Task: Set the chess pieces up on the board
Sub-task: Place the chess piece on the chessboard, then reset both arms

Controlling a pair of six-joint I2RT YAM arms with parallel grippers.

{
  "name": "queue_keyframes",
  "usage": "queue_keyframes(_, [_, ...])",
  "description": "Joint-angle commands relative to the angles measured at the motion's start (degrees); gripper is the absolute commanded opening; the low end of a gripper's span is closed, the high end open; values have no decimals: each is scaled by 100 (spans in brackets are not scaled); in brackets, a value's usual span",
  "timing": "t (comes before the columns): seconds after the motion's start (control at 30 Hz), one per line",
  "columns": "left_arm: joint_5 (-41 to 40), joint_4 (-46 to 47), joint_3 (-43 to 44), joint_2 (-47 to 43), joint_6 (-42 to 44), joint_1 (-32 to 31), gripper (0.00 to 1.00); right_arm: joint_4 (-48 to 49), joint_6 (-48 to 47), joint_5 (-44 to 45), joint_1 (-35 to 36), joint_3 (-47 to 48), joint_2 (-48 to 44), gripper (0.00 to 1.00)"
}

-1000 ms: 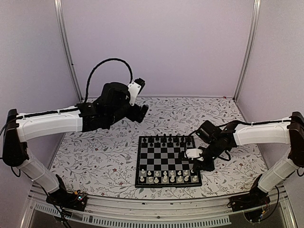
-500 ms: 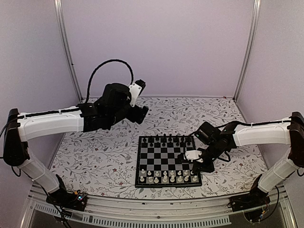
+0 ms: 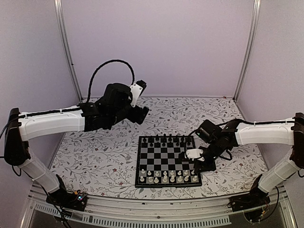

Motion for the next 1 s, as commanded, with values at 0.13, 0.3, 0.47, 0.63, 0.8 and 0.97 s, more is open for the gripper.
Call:
queue_keyframes(0.13, [-102,-82,195,70,62,9,99,-136,-67,-469,-756,405,-487,29])
queue_keyframes(0.3, [-293,-39,187,20,166,20,99,300,49,-762,-1678,448,-929,37])
queue_keyframes(0.47, [-495,4,172,-86,229,114,99,1139,473,-1063,-3001,398,-1493,52])
queue_keyframes(0.63, [-532,100,119,-345,151,409,99,2160,1501,-915,-4228,357,-1812,78])
queue_keyframes(0.8, [-568,220,155,-591,-86,963,99,2876,2485,-783,-5060,626,-1882,99])
queue_keyframes(0.97, [-615,75,437,-782,-89,1438,99,3244,3126,-203,-5135,1157,-1962,99])
